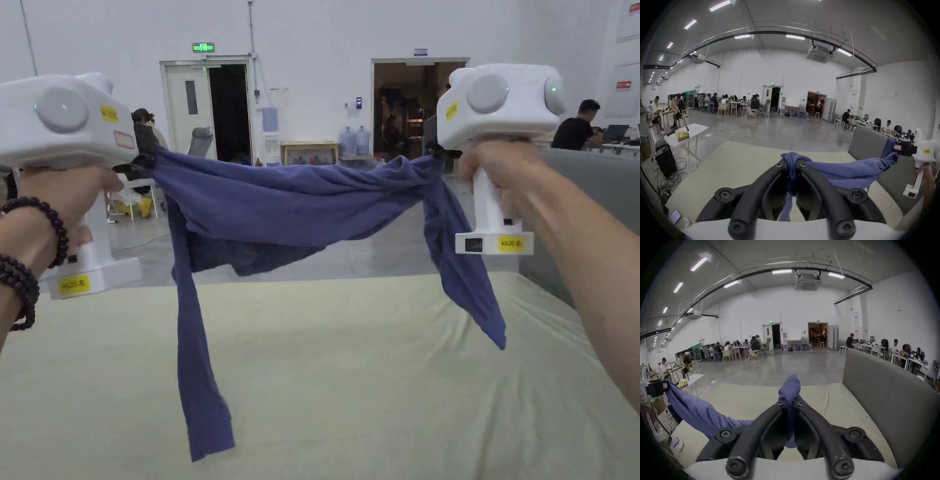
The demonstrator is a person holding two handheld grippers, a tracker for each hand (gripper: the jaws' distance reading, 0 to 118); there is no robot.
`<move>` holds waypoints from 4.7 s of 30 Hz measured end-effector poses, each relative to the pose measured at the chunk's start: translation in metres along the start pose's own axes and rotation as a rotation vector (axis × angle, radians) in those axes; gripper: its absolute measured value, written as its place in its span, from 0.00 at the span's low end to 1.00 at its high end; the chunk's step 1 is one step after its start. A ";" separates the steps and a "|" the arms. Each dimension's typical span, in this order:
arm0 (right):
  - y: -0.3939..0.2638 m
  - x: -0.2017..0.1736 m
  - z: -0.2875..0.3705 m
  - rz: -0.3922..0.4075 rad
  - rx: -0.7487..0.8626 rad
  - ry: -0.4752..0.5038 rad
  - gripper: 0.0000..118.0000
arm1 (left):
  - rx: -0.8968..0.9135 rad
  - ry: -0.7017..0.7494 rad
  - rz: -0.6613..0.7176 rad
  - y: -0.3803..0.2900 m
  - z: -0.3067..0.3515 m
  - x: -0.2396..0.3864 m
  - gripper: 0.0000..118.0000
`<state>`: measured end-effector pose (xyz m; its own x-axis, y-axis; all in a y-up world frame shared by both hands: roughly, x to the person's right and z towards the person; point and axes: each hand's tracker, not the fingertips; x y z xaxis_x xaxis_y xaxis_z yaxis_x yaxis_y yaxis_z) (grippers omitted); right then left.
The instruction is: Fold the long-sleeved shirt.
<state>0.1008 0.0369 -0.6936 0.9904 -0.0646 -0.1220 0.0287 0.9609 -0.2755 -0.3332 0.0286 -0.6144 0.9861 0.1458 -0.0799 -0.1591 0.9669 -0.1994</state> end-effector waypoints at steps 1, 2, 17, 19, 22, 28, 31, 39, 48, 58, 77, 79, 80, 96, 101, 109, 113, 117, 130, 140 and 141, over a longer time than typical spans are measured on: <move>-0.001 0.001 -0.003 -0.002 0.000 -0.005 0.02 | -0.007 0.001 0.003 -0.002 -0.004 0.002 0.01; -0.004 0.002 -0.005 -0.005 0.001 -0.007 0.02 | -0.022 -0.002 0.000 -0.006 -0.010 0.003 0.01; -0.298 0.038 -0.122 -0.110 -0.453 0.005 0.02 | -0.519 -0.030 0.064 -0.308 -0.104 -0.025 0.01; -0.320 0.042 -0.113 -0.116 -0.470 0.011 0.02 | -0.520 -0.042 0.069 -0.324 -0.093 -0.028 0.01; -0.348 0.048 -0.075 -0.127 -0.464 0.022 0.02 | -0.521 -0.055 0.064 -0.340 -0.062 -0.041 0.01; -0.427 0.056 0.043 -0.107 -0.446 0.011 0.02 | -0.572 -0.089 0.101 -0.402 0.051 -0.060 0.01; -0.466 0.058 0.091 -0.124 -0.477 -0.004 0.02 | -0.615 -0.086 0.123 -0.438 0.106 -0.066 0.01; -0.520 0.060 0.100 -0.085 -0.645 -0.010 0.70 | -0.662 -0.079 0.193 -0.497 0.138 -0.075 0.56; -0.482 0.066 0.219 -0.156 -0.431 -0.016 0.38 | -0.553 -0.101 0.073 -0.459 0.214 -0.071 0.53; -0.489 0.053 0.217 -0.120 -0.485 0.014 0.00 | -0.527 -0.108 0.035 -0.454 0.182 -0.066 0.22; -0.426 -0.045 0.030 0.070 -0.518 0.254 0.00 | -0.723 -0.096 -0.038 -0.518 0.098 -0.044 0.03; -0.426 -0.063 -0.018 0.094 -0.578 0.288 0.44 | -0.721 -0.098 0.001 -0.515 0.098 -0.049 0.03; -0.431 -0.071 -0.037 0.119 -0.626 0.294 0.74 | -0.719 -0.102 0.020 -0.515 0.099 -0.050 0.03; -0.463 -0.120 -0.074 0.424 -0.920 0.346 0.00 | -0.737 -0.078 0.041 -0.510 0.086 -0.051 0.03; -0.389 -0.106 -0.033 0.326 -0.680 0.347 0.00 | -0.585 -0.051 -0.003 -0.457 0.083 -0.046 0.03; -0.201 -0.075 0.020 0.260 -0.294 0.308 0.00 | -0.242 -0.017 -0.096 -0.276 0.061 -0.011 0.03; -0.111 -0.071 0.030 0.256 -0.138 0.243 0.00 | -0.112 0.001 -0.095 -0.178 0.038 0.010 0.03; -0.038 -0.073 0.030 0.229 -0.018 0.196 0.00 | -0.013 0.029 -0.160 -0.081 0.014 0.036 0.03; -0.013 -0.047 0.007 0.132 0.042 0.137 0.00 | -0.008 0.034 -0.236 -0.042 -0.030 0.077 0.03; -0.212 -0.015 -0.081 0.079 -0.231 0.154 0.00 | -0.329 0.031 -0.159 -0.260 -0.088 0.051 0.03; -0.226 -0.012 -0.074 0.066 -0.248 0.161 0.00 | -0.331 0.020 -0.153 -0.268 -0.084 0.048 0.03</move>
<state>0.0726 -0.1991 -0.7007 0.9542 -0.0649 -0.2921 -0.0889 0.8707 -0.4838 -0.2471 -0.2414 -0.6463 0.9991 -0.0024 -0.0434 -0.0204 0.8566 -0.5156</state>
